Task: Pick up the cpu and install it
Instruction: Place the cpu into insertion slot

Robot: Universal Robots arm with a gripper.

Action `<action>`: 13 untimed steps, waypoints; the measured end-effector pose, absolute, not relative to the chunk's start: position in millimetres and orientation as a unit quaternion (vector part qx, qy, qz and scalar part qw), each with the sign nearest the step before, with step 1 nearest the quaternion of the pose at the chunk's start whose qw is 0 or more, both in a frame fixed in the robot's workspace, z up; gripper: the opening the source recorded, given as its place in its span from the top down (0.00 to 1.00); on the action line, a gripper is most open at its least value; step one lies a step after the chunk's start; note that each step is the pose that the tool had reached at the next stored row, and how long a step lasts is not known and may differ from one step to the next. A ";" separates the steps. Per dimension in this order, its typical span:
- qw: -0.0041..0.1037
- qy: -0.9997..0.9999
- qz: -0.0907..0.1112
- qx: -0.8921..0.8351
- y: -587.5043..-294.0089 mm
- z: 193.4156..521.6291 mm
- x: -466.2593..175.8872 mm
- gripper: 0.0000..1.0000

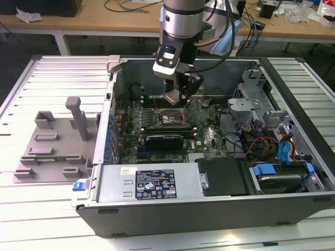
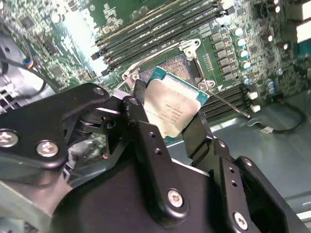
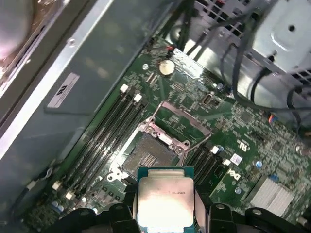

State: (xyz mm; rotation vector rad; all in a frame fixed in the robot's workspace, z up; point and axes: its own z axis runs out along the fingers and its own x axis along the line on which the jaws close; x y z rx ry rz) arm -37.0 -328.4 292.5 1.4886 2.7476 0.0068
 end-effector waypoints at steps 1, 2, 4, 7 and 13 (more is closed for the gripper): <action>0.008 0.872 0.002 0.490 -328.4 292.4 -37.0 0.45; 0.008 0.867 0.002 0.498 -328.4 292.3 -37.0 0.45; 0.008 0.854 0.002 0.521 -328.4 292.0 -37.0 0.45; 0.009 0.823 0.001 0.568 -328.4 291.4 -37.0 0.45; 0.009 0.747 0.000 0.665 -328.4 289.8 -37.0 0.45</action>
